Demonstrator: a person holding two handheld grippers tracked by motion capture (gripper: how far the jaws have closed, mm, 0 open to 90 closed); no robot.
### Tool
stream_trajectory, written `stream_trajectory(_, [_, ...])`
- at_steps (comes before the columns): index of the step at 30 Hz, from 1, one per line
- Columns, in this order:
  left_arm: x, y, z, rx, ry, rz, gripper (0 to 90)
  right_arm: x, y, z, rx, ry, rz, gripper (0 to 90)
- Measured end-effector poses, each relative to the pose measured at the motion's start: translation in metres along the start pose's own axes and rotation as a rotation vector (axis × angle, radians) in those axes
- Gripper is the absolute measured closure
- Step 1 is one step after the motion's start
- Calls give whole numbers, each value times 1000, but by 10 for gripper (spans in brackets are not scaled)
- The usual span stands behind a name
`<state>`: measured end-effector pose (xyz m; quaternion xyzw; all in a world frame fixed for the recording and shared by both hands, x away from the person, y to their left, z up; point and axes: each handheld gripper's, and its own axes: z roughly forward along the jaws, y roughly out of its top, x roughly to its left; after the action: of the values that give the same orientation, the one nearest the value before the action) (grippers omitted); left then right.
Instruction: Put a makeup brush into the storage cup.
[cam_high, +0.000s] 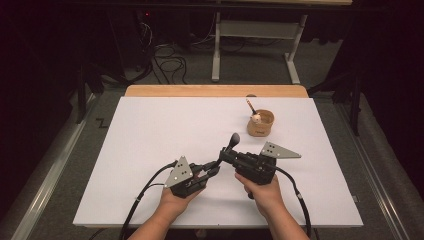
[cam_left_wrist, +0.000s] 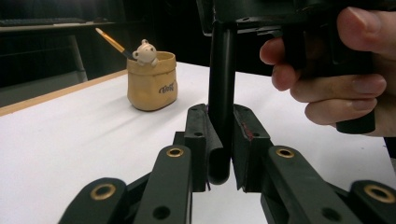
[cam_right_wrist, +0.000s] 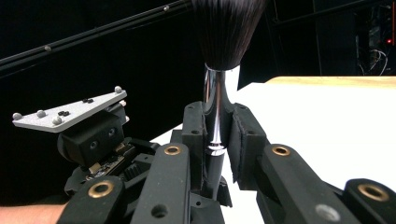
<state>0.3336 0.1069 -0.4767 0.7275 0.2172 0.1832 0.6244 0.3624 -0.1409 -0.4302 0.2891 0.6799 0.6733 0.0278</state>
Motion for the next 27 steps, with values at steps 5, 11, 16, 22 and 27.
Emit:
stream_trajectory(5, [1, 0, 0, 23, 20, -17, 632, 0, 0, 0, 4, -2, -7, 792])
stream_trajectory(11, [3, 1, -1, 46, 33, -37, 477, 0, 0, 0, 9, -9, -18, 792])
stream_trajectory(16, [4, 1, -2, 58, 42, -51, 384, 1, 0, -1, 4, -20, -34, 792])
stream_trajectory(22, [9, 3, -7, 71, 76, -65, 248, 3, 1, -4, -1, -35, -52, 792])
stream_trajectory(27, [15, 4, -13, 86, 109, -90, 151, 5, 1, -6, 2, -52, -80, 791])
